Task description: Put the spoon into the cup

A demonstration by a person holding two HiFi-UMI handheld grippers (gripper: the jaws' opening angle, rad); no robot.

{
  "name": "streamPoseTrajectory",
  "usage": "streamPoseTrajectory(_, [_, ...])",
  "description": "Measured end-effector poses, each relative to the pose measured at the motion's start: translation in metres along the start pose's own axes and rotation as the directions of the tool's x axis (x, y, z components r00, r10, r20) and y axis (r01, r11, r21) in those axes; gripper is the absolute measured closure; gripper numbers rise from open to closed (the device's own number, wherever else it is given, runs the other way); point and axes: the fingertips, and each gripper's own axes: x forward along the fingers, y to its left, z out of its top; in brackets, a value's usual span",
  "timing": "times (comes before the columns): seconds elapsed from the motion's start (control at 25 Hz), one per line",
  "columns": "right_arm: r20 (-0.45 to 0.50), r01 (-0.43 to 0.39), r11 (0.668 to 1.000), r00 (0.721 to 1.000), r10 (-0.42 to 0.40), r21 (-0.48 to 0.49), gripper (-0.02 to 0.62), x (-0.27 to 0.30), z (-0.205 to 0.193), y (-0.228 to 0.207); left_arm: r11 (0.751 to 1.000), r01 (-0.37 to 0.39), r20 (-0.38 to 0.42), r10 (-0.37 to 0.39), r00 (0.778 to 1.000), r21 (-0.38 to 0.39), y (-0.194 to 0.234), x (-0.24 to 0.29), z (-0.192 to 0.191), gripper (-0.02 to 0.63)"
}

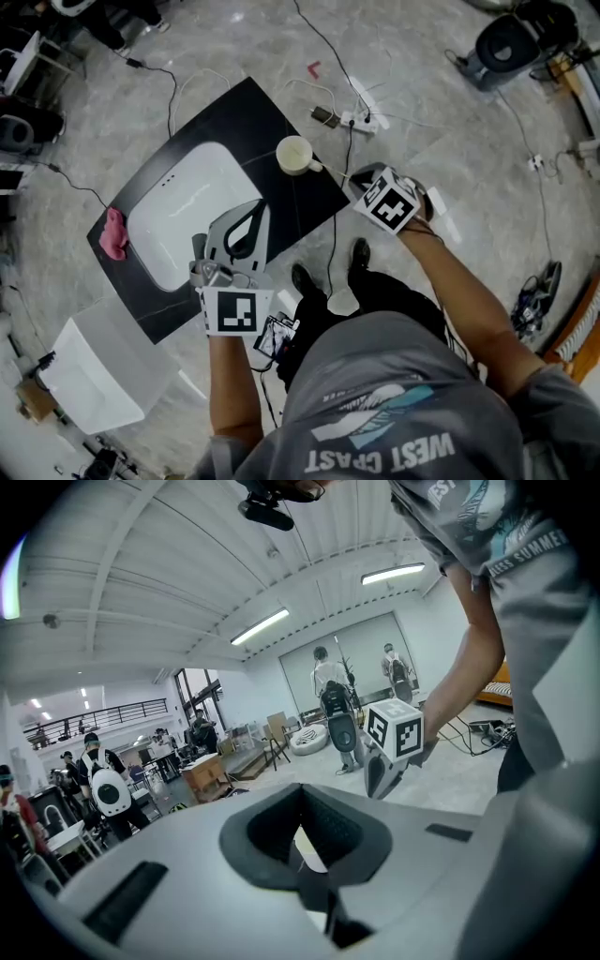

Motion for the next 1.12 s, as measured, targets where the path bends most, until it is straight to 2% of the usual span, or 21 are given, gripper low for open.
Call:
streamPoseTrajectory(0.76, [0.068,0.018,0.996,0.998,-0.012,-0.082,0.563,-0.031,0.036,0.001,0.998,-0.064,0.025,0.064,0.998,-0.023,0.013,-0.011,0.02,0.604])
streamPoseTrajectory(1.12, [0.109,0.037,0.991,0.994,-0.023,-0.128,0.563,-0.04,0.059,0.006,0.996,-0.093,0.034,0.093,0.995,-0.01,0.017,-0.027,0.026,0.604])
